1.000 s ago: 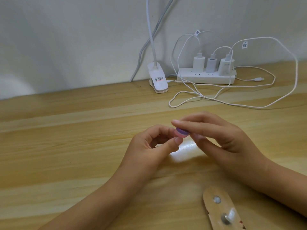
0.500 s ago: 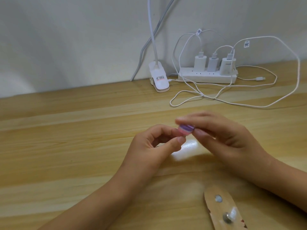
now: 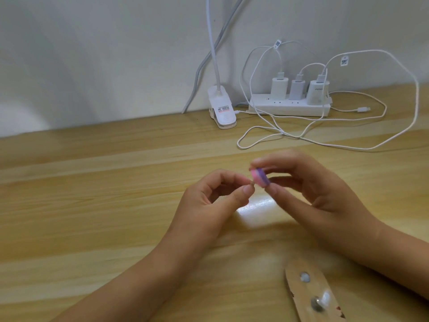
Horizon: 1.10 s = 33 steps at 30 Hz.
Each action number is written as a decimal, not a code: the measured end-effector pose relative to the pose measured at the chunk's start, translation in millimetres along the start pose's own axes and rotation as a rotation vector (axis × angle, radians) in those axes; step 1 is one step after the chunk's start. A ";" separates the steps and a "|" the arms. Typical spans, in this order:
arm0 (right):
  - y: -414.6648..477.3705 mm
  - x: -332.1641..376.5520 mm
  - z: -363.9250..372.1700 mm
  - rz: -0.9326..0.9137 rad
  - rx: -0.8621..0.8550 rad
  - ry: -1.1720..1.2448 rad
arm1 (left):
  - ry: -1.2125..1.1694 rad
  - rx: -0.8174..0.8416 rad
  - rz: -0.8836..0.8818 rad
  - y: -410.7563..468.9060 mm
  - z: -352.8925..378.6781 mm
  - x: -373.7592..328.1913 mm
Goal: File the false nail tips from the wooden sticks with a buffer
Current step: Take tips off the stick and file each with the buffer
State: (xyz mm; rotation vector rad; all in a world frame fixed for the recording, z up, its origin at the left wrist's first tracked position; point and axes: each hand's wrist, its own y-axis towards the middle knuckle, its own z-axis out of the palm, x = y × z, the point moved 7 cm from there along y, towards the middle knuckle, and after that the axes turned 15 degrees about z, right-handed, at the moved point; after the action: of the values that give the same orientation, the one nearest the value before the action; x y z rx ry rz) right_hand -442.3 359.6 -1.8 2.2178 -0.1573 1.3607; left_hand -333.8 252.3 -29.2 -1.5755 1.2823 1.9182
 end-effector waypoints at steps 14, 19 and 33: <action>-0.6 7.2 -4.1 -0.052 -0.065 -0.020 | -0.024 0.007 0.018 1.7 1.9 -0.3; 3.3 -9.0 -4.2 0.121 -0.059 0.090 | -0.030 -0.005 0.026 0.9 0.9 -0.6; 2.4 -3.8 -3.8 0.039 -0.033 0.164 | -0.051 -0.012 0.040 1.8 2.8 -2.5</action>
State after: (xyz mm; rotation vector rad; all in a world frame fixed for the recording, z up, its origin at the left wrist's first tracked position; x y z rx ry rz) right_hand -448.1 358.8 -2.7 2.0753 -0.1638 1.5430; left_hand -336.0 254.2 -26.3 -1.5082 1.2928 1.9809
